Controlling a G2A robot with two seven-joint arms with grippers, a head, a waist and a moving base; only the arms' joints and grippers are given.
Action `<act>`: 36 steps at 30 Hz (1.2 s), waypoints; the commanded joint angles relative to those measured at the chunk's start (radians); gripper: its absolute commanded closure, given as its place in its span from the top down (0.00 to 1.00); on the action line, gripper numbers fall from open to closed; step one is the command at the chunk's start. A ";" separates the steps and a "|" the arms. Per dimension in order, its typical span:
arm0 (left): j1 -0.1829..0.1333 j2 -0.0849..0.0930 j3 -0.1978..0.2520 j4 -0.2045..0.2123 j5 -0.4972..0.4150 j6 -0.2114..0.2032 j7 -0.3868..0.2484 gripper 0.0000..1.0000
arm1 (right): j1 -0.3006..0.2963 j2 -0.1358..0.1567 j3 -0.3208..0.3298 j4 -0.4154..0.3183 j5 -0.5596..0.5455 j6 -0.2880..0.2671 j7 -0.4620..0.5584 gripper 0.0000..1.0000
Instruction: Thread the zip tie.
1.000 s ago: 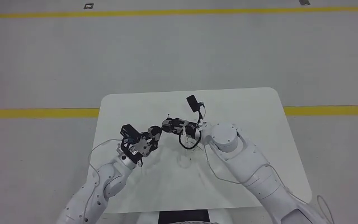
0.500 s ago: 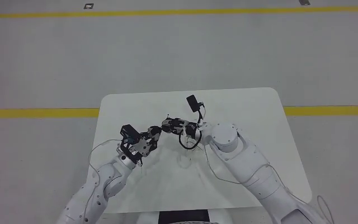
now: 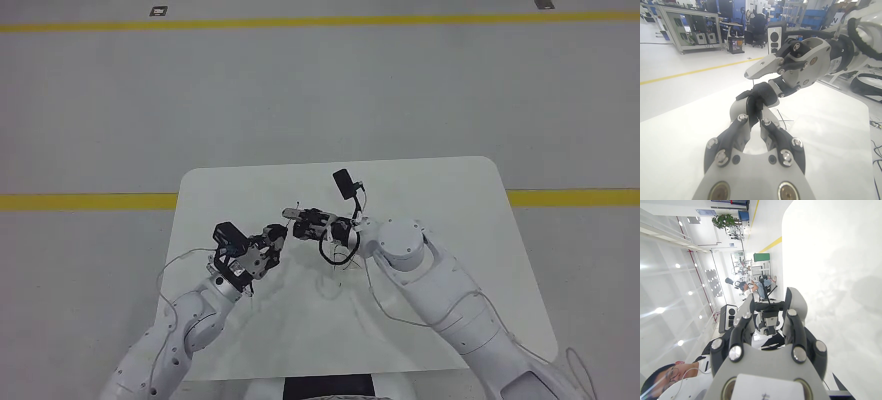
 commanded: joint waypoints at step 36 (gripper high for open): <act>0.018 0.093 -0.021 -0.166 -0.742 0.000 -0.316 0.00 | -0.041 0.015 0.124 0.033 0.138 -0.085 0.035 1.00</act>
